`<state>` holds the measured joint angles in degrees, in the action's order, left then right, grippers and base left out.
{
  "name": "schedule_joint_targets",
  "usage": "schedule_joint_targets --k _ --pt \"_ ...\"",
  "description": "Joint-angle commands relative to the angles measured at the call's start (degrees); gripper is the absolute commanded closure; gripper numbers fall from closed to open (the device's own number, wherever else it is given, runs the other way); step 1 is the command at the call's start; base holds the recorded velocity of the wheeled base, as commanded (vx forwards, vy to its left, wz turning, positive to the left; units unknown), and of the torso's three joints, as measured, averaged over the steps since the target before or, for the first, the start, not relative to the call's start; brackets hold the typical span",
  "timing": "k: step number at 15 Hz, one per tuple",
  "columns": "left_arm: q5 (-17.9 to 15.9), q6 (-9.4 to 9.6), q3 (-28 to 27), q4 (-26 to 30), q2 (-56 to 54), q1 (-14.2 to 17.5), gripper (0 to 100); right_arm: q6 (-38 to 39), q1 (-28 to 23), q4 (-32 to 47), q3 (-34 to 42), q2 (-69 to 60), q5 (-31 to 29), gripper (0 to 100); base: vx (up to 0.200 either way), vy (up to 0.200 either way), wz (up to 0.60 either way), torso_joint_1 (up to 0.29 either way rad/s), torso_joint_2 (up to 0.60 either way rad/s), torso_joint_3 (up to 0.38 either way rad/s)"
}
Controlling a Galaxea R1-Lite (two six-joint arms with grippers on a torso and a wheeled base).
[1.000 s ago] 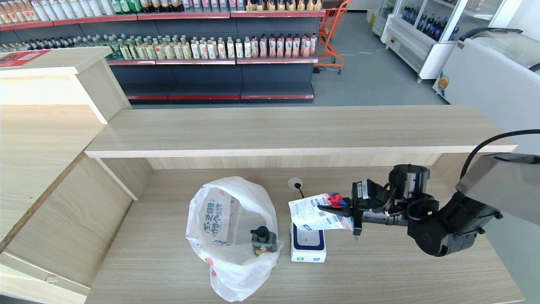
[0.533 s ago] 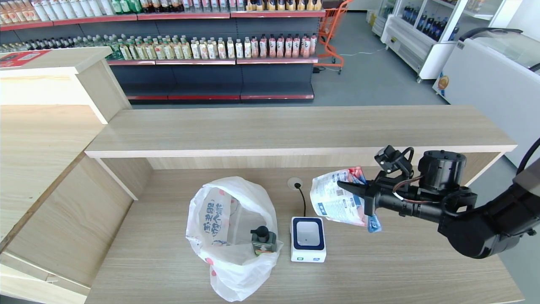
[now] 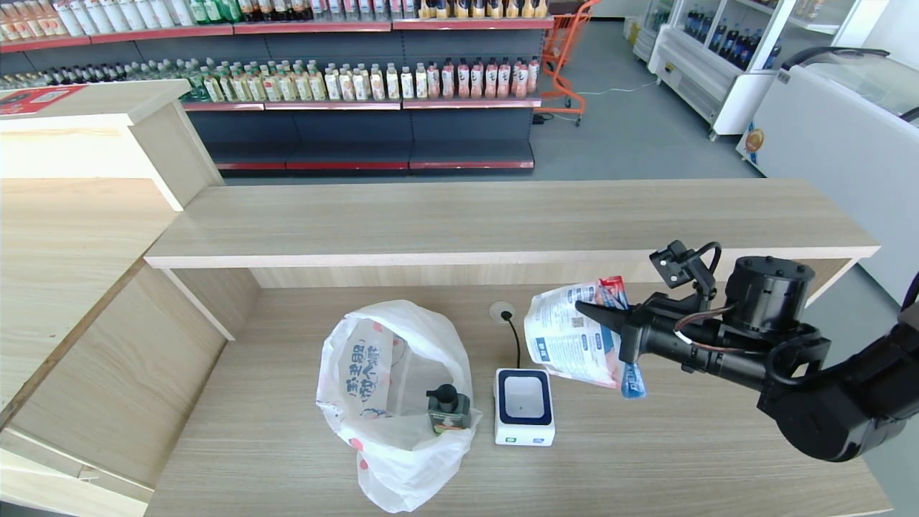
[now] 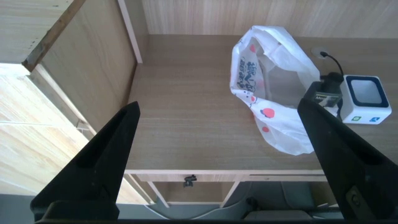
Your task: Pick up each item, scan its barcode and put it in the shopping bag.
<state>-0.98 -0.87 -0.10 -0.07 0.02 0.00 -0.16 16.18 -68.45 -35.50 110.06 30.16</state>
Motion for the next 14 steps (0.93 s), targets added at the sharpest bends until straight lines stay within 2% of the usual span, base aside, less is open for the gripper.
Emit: schedule_joint_targets --k 1,11,14 --pt "0.01 -0.01 0.01 -0.01 -0.02 0.0 0 0.16 -0.71 -4.41 5.26 -1.6 -0.72 100 0.0 0.0 0.0 0.0 0.0 0.0" --pt "0.01 0.69 0.01 -0.01 -0.02 0.0 0 1.13 -0.8 -5.38 9.31 -6.08 -0.98 100 0.0 0.0 0.0 0.0 0.0 0.0" --pt "0.01 0.6 0.01 -0.01 -0.02 0.0 0 1.21 -0.8 -4.94 9.31 -6.96 -1.07 100 -0.2 0.0 0.0 0.005 0.0 0.002"
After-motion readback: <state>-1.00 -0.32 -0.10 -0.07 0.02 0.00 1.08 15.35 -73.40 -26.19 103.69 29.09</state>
